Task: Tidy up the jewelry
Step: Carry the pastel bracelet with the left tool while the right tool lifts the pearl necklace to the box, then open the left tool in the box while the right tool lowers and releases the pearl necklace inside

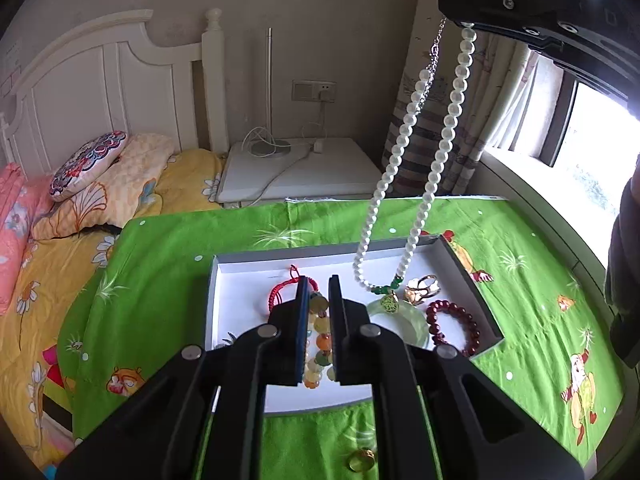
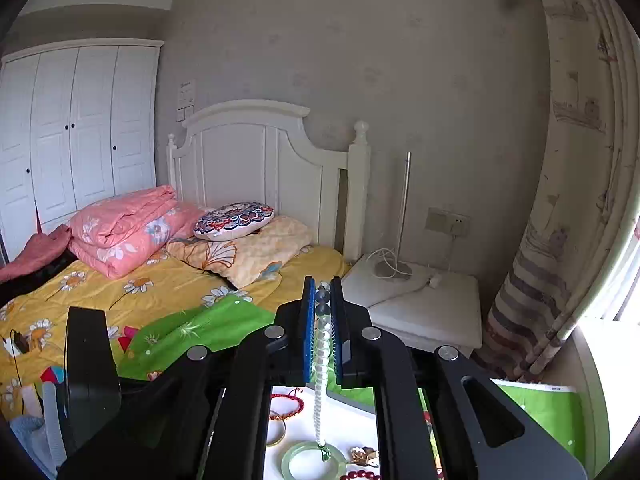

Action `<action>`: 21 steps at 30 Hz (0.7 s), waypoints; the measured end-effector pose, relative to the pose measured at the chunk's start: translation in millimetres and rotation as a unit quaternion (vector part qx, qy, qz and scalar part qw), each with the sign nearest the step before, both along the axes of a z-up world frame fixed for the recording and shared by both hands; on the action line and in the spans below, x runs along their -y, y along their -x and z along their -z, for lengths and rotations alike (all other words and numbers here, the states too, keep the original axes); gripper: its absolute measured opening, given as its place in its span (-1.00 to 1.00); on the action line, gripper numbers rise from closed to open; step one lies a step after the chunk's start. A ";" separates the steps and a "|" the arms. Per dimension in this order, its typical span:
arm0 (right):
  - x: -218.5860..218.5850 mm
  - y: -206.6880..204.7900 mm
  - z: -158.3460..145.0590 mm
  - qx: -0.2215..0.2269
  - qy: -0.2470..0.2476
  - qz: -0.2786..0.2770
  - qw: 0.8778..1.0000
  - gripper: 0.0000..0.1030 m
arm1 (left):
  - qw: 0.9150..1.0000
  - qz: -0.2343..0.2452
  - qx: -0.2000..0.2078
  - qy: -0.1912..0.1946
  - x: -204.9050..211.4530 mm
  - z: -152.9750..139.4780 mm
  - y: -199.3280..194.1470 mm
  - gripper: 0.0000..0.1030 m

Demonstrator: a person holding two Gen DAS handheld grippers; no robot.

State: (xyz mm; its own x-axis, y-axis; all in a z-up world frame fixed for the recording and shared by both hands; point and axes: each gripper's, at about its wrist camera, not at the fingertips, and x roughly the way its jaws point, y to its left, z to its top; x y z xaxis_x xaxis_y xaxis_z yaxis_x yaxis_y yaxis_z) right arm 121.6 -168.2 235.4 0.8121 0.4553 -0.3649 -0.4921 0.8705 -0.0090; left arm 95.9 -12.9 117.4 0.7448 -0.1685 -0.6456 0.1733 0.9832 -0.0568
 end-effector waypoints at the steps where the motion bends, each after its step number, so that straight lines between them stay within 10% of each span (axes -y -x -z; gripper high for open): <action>1: -2.1 -6.9 3.2 -0.008 -0.004 0.002 1.000 -0.85 | 1.000 -0.006 -0.003 0.001 -2.1 3.7 -4.8 -0.83; 12: 5.2 -44.4 85.5 -0.084 0.034 0.026 0.996 -0.85 | 0.999 -0.025 -0.039 -0.004 -8.6 58.8 -24.5 -0.78; 17: 26.7 -57.1 133.5 -0.126 0.057 0.052 0.989 -0.85 | 0.999 -0.031 -0.032 -0.005 -8.5 67.0 -21.8 0.38; 21: 48.3 -67.3 164.5 -0.156 0.057 0.081 0.983 -0.85 | 0.999 -0.033 -0.039 -0.006 -9.4 71.9 -18.9 0.66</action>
